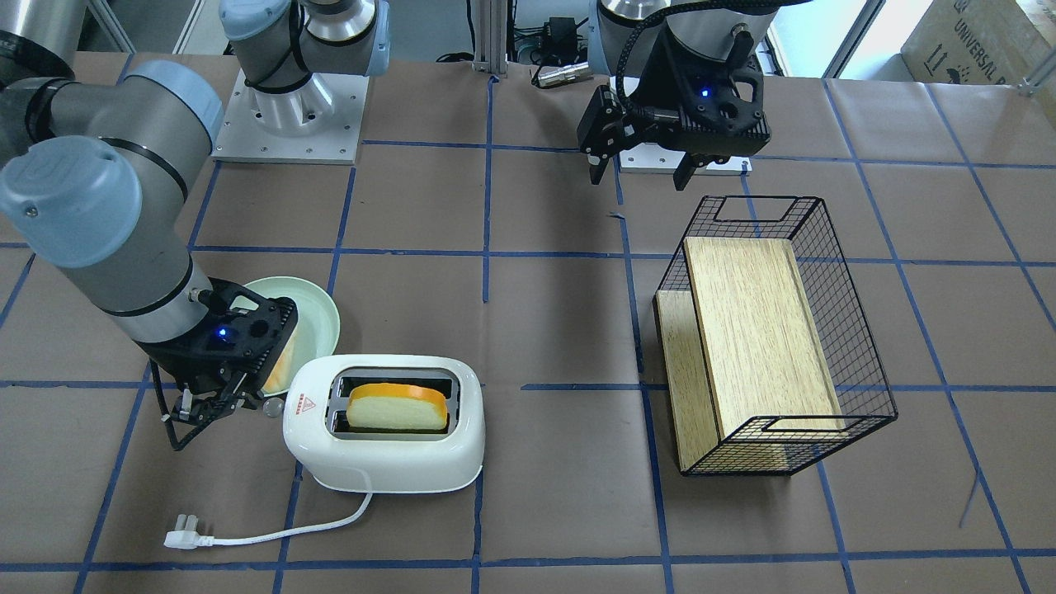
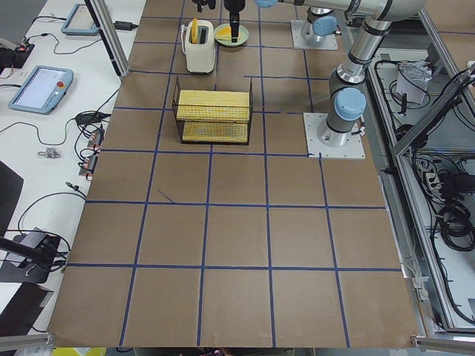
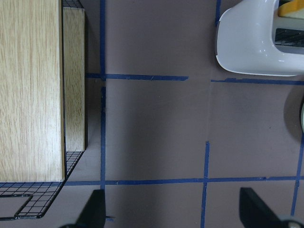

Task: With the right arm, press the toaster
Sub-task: 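Move the right gripper over the toaster's lever beside the bread slot, then lower the right gripper to press the toaster lever down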

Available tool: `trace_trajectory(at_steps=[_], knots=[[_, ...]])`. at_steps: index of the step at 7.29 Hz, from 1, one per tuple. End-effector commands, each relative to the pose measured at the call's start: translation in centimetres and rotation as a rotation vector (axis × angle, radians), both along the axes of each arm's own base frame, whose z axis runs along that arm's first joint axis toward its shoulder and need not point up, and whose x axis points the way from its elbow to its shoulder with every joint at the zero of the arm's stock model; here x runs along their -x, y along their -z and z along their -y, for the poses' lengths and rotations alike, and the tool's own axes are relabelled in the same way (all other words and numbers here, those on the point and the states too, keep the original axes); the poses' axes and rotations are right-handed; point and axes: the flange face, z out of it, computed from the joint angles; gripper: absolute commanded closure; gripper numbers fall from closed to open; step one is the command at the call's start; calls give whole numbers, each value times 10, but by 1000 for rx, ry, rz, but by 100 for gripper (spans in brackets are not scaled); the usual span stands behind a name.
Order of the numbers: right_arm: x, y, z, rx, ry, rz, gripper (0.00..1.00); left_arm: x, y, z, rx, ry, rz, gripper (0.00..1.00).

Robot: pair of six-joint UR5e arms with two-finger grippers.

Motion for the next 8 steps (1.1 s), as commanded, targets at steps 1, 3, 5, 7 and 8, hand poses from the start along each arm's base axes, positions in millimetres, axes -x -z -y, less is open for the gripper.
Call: trace_trajectory(at_steps=[1, 3, 5, 7, 8], knots=[[-2, 16, 4, -22, -45, 6, 81, 0, 0, 0, -1, 0, 0, 0], [-2, 24, 5, -33, -68, 3, 81, 0, 0, 0, -1, 0, 0, 0], [-1, 40, 2, -66, -70, 2, 84, 0, 0, 0, -1, 0, 0, 0], [2, 53, 5, -84, -92, 1, 84, 0, 0, 0, -1, 0, 0, 0], [2, 62, 6, -97, -108, 3, 84, 0, 0, 0, 1, 0, 0, 0]])
